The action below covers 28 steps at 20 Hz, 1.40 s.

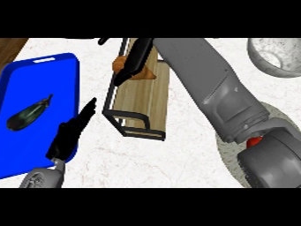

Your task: Pick the croissant from the placemat and place it in the tiered shelf

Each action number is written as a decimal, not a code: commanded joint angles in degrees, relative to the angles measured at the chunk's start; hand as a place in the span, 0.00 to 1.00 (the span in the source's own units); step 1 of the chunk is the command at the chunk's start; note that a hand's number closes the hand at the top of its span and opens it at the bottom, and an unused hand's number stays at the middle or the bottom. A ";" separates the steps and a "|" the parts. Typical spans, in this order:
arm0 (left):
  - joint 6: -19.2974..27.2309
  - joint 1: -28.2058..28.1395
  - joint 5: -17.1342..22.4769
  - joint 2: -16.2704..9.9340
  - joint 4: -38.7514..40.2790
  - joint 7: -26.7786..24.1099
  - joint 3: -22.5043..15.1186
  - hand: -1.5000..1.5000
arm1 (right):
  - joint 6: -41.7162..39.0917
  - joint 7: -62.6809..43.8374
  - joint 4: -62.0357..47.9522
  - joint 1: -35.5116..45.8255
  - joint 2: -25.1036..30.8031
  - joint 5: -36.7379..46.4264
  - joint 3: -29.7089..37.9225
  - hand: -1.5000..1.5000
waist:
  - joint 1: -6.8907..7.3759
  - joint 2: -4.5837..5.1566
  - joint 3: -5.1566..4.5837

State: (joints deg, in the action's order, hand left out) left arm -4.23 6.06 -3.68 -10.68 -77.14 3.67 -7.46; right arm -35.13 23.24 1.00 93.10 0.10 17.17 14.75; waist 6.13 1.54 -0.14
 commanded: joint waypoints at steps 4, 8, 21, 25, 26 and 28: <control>0.27 -1.88 -0.31 -0.64 0.40 -2.02 0.69 0.50 | 8.61 -5.09 1.05 0.74 4.65 -10.03 9.92 0.00 | -0.88 0.42 0.00; -0.29 -0.35 -0.02 -0.68 0.51 -2.10 0.88 0.50 | 14.15 -8.29 1.74 -0.13 11.07 -11.39 11.44 0.00 | -1.01 0.99 -0.02; 0.21 1.38 -1.74 0.58 -1.23 -1.42 -1.29 0.50 | 4.85 -7.22 4.82 -7.12 25.92 -9.18 9.51 0.00 | 2.42 3.21 0.28; -1.03 0.39 -1.04 0.58 -1.61 -1.73 -1.74 0.50 | 1.43 -5.11 5.56 -8.91 28.01 -8.73 9.14 0.00 | 3.51 3.41 0.34; -0.39 1.47 -1.24 1.39 -1.85 -0.69 -2.00 0.50 | 1.34 -4.08 5.93 -9.52 28.15 -8.48 8.94 0.00 | 3.32 3.51 0.39; -0.55 1.50 -1.22 0.30 -1.62 -1.23 -1.10 0.50 | -2.22 -4.32 6.00 -9.50 30.03 -7.91 8.34 0.00 | 3.23 3.33 0.36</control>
State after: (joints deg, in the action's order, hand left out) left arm -4.74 7.24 -4.75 -10.17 -78.67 2.43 -8.68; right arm -33.46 17.60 6.33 84.79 27.85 8.35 23.97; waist 9.14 4.81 0.19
